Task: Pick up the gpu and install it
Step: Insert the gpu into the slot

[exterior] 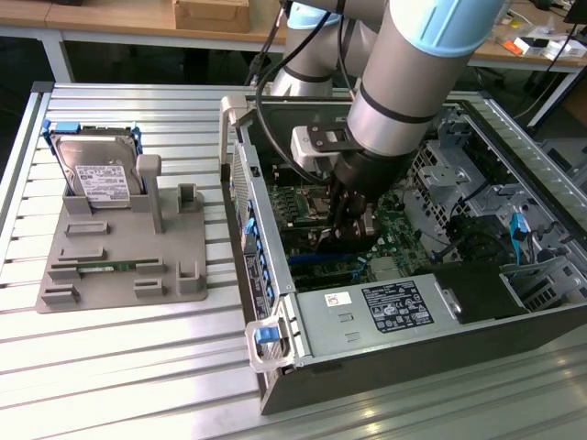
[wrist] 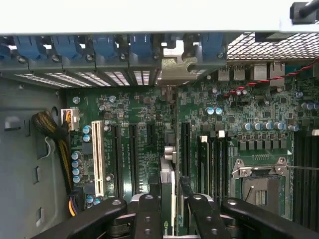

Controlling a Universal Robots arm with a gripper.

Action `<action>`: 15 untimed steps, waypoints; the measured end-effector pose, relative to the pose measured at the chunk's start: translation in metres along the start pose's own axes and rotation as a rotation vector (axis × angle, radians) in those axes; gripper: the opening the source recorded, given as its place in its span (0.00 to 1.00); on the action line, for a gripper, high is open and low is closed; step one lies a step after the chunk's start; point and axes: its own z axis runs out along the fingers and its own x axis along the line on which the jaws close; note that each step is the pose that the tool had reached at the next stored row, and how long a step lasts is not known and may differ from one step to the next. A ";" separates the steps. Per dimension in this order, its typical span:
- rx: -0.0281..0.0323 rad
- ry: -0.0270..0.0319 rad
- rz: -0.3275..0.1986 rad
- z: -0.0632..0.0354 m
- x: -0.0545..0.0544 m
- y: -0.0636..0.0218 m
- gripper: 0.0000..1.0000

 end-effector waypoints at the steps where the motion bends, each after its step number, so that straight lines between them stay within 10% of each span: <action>1: -0.0001 0.0001 0.000 0.0006 0.000 0.0004 0.25; 15: 0.0004 0.0000 0.000 0.0037 0.000 0.0062 0.25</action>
